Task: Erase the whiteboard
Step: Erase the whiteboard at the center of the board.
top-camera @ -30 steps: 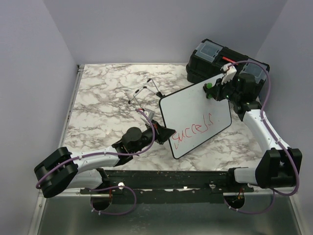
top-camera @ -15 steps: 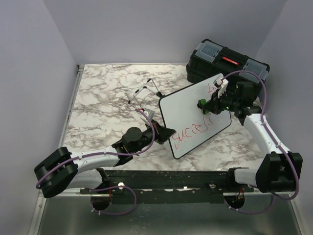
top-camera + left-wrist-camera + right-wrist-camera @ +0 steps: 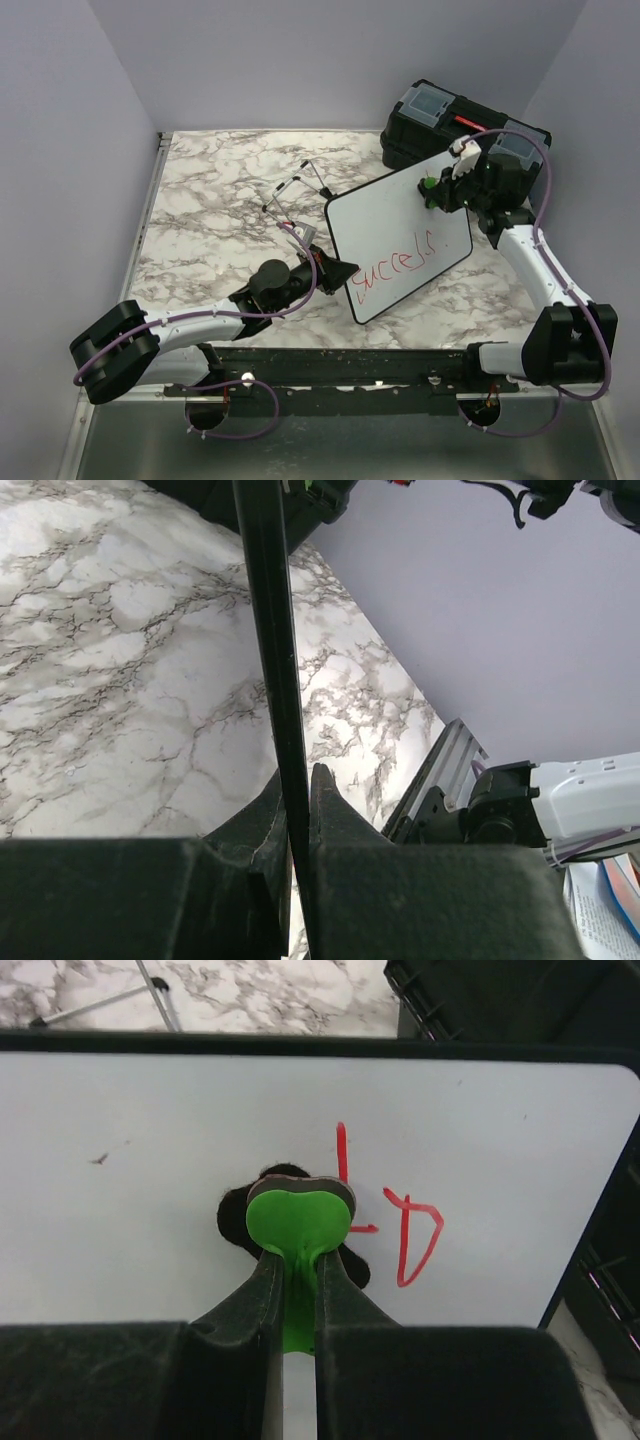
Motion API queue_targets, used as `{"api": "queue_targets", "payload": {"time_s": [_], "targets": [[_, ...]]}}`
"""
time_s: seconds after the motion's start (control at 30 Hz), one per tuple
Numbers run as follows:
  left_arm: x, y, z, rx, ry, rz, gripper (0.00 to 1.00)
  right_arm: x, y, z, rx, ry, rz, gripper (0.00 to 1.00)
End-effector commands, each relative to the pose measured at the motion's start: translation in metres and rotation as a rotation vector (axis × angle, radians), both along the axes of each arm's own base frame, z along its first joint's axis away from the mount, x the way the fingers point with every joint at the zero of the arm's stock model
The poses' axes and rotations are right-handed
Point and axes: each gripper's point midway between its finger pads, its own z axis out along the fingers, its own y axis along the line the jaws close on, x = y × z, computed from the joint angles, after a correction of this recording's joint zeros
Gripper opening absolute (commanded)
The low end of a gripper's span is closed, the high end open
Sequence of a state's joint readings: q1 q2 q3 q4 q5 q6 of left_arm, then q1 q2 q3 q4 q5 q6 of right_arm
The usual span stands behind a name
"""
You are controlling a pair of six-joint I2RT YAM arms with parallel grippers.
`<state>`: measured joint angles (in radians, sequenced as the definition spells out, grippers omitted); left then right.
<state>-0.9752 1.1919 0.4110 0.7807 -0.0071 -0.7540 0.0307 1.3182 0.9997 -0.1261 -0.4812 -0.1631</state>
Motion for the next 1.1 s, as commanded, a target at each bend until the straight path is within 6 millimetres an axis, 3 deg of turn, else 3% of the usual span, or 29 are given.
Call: {"api": "queue_targets", "payload": {"time_s": [0.0, 0.13, 0.2, 0.27, 0.37, 0.53, 0.63, 0.7, 0.8, 0.9, 1.07], "targets": [[-0.02, -0.009, 0.051, -0.133, -0.141, -0.106, 0.0, -0.035, -0.009, -0.054, -0.129, 0.12, 0.078, 0.01], [-0.019, -0.009, 0.051, -0.132, -0.145, -0.104, 0.0, -0.089, 0.031, -0.062, -0.05, 0.176, 0.413, 0.01], [-0.019, -0.01, 0.052, -0.134, -0.145, -0.106, 0.0, -0.098, 0.042, -0.054, -0.002, 0.167, 0.485, 0.0], [-0.019, -0.01, 0.053, -0.136, -0.146, -0.108, 0.0, -0.088, 0.045, -0.039, 0.035, 0.137, 0.469, 0.01], [-0.019, -0.009, 0.052, -0.134, -0.143, -0.104, 0.0, -0.056, 0.045, -0.008, 0.078, 0.056, 0.381, 0.01], [-0.02, -0.008, 0.051, -0.132, -0.14, -0.103, 0.0, 0.004, 0.02, 0.027, 0.117, -0.046, 0.083, 0.01], [-0.02, -0.008, 0.052, -0.135, -0.142, -0.107, 0.0, 0.023, -0.002, 0.016, 0.06, -0.038, -0.046, 0.01], [-0.021, -0.008, 0.053, -0.134, -0.145, -0.107, 0.0, 0.024, -0.014, 0.001, 0.005, -0.012, -0.097, 0.01], [-0.021, -0.007, 0.053, -0.135, -0.148, -0.108, 0.0, 0.012, -0.028, -0.022, -0.051, 0.033, -0.124, 0.0], [-0.021, -0.007, 0.053, -0.133, -0.152, -0.106, 0.0, -0.012, -0.023, -0.037, -0.083, 0.067, -0.057, 0.01], [-0.021, -0.007, 0.053, -0.13, -0.158, -0.108, 0.0, -0.087, 0.036, -0.042, 0.004, 0.074, 0.43, 0.01]]}}
